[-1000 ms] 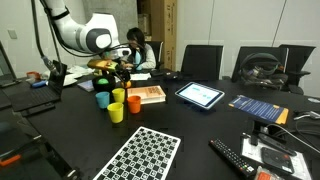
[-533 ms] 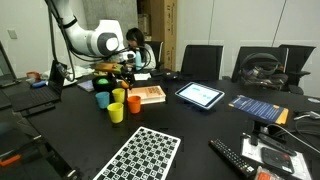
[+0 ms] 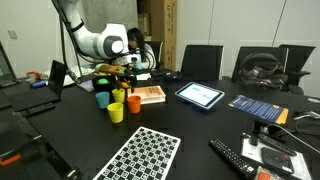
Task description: Stack the cups together
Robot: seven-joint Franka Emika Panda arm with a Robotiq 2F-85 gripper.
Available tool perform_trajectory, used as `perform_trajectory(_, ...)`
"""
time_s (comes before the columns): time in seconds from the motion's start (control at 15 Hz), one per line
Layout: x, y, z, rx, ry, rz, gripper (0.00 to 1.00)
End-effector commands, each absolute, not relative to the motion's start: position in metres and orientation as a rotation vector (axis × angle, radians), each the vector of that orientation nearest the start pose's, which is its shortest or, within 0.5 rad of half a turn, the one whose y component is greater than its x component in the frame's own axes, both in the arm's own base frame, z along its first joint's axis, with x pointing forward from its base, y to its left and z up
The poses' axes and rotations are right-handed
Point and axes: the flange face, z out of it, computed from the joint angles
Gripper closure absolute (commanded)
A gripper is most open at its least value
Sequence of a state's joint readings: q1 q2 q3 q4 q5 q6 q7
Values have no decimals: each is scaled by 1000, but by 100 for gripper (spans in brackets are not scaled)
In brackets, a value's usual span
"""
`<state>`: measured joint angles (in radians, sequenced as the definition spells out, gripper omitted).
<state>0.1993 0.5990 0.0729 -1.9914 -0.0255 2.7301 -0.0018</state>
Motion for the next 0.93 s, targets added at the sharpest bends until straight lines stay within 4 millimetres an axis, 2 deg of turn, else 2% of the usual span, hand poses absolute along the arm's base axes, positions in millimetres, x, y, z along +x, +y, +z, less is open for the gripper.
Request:
perform_trajectory(0.0,605,179,164,-3020,-411,-173,0)
perform_trajectory(0.27,610,183,155,-3004,-404,-148,0)
perform_trajectory(0.87,622,165,134,-3008,-356,-100,0)
